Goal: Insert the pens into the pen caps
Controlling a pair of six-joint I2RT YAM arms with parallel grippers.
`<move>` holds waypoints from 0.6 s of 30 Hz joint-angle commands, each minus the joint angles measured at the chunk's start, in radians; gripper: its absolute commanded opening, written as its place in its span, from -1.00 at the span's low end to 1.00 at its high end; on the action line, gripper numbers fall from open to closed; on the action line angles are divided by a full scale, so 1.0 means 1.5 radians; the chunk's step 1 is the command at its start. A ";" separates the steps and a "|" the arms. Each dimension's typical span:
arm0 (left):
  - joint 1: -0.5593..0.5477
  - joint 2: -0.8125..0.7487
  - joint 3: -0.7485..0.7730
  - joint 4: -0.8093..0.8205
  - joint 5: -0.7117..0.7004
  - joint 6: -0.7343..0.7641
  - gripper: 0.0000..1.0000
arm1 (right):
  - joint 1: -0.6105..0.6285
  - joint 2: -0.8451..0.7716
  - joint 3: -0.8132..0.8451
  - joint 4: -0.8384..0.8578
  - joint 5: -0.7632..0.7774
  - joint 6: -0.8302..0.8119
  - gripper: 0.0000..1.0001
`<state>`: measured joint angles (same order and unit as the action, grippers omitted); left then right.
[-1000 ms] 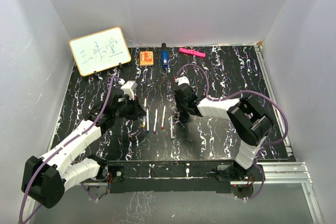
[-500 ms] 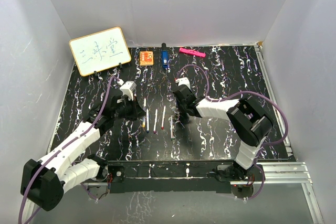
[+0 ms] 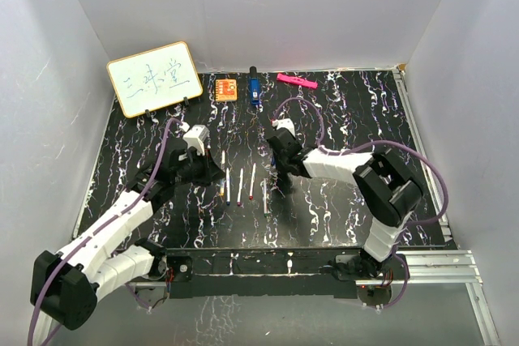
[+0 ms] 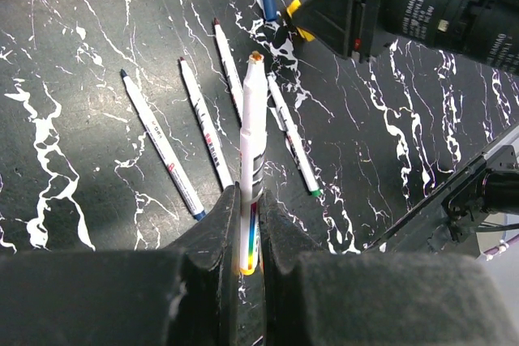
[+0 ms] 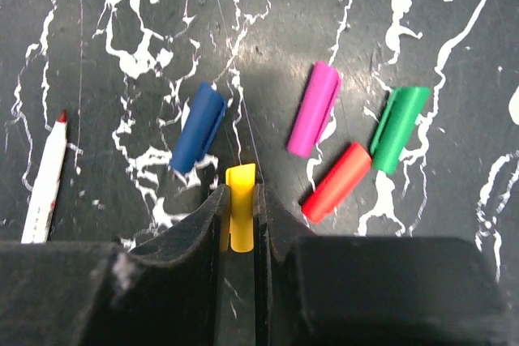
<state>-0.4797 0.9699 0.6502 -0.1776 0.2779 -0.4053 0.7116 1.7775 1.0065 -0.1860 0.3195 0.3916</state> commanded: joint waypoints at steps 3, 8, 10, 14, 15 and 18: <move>-0.003 -0.011 -0.013 0.037 0.031 -0.007 -1.00 | 0.002 -0.123 0.028 -0.016 -0.002 -0.026 -1.00; -0.017 -0.007 -0.041 0.112 0.057 -0.013 -1.00 | 0.002 -0.214 0.003 0.090 -0.045 -0.052 -1.00; -0.027 0.000 -0.052 0.144 0.067 -0.015 -1.00 | 0.002 -0.247 -0.025 0.153 -0.077 -0.065 -1.00; -0.057 0.028 -0.065 0.209 0.079 -0.027 -1.00 | 0.002 -0.302 -0.084 0.283 -0.158 -0.074 -1.00; -0.067 0.037 -0.066 0.226 0.082 -0.027 -1.00 | 0.002 -0.313 -0.105 0.322 -0.177 -0.072 -1.00; -0.095 0.053 -0.075 0.294 0.099 -0.040 -1.00 | 0.002 -0.334 -0.163 0.445 -0.223 -0.049 -1.00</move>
<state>-0.5762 1.0321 0.5510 0.0898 0.3660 -0.4400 0.7116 1.3132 0.8494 0.1726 0.1150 0.3084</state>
